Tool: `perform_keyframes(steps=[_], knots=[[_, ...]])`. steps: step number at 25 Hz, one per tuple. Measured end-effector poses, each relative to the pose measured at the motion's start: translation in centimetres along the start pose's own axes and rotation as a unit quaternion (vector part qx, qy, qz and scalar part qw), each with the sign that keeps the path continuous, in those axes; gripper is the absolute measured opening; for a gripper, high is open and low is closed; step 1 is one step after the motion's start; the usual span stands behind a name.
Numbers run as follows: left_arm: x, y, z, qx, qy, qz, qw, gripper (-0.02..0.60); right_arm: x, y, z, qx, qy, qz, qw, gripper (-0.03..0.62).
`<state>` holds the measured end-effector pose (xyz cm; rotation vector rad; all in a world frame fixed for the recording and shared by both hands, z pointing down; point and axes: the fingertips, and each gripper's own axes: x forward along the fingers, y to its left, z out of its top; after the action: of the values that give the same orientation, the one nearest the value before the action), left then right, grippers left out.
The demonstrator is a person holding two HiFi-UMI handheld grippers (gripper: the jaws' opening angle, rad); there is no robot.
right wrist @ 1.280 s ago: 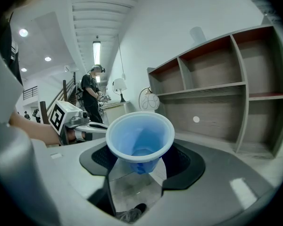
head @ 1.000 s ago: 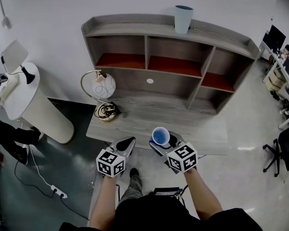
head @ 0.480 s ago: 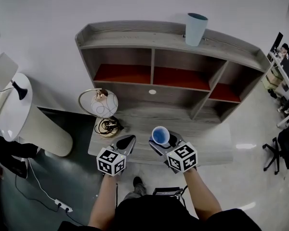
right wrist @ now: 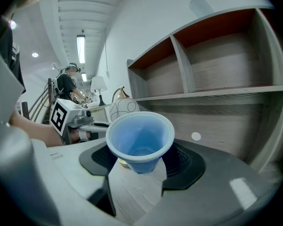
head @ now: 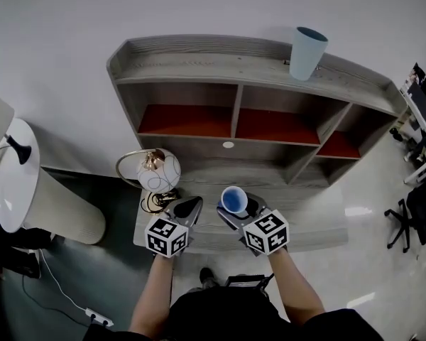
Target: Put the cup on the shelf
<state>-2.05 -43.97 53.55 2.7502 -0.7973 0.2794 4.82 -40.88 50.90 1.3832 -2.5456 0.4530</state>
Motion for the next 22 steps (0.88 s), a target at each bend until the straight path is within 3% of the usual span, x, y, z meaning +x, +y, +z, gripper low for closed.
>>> perform_keyframes(steps=[7,22], knots=[[1.0,1.3,0.6,-0.005,0.0,-0.002,1.0,0.0,1.8,-1.0,0.9,-0.003,0.004,0.008,1.0,0.293],[2.0,2.5,3.2,-0.008,-0.025,0.052,0.9983,0.0,2.4,-3.4,3.2,-0.024,0.001,0.051,0.998,0.293]])
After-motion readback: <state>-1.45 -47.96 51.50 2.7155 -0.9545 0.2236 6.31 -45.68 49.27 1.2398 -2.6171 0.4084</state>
